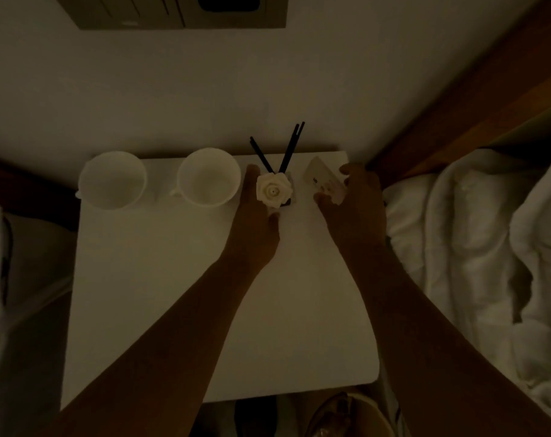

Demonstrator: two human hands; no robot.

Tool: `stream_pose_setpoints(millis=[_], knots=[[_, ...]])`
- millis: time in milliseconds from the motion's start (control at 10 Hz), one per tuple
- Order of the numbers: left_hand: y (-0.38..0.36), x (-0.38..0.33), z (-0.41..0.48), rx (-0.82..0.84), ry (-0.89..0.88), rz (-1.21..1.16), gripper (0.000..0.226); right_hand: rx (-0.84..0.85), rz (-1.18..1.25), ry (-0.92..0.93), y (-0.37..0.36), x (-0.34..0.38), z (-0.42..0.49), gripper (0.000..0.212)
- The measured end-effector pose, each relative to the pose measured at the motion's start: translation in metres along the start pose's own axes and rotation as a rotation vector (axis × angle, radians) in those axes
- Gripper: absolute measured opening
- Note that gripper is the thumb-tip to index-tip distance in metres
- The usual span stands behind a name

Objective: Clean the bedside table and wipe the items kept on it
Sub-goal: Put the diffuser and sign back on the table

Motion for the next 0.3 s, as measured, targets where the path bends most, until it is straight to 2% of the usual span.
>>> stream_pose_setpoints(millis=[100,200,300], knots=[[-0.002,-0.001,-0.029,0.056,0.092,-0.024,0.080,-0.043,0.037,-0.017,0.010,0.004,-0.020,0.068],[-0.004,-0.002,-0.074,0.076,0.119,-0.020,0.075,-0.095,0.033,-0.116,0.019,0.010,-0.054,0.069],[0.015,-0.010,-0.114,0.055,0.154,-0.047,0.065,-0.145,0.041,-0.042,0.031,0.026,-0.100,0.061]])
Point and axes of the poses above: each hand's wrist, its own z-axis towards the middle knuckle, its own y-axis out of the back of the hand, x = y × z, the point moved 2 cm from there along z, towards the middle knuckle, and after that the axes turned 10 degrees about x, right-handed, at the moved point
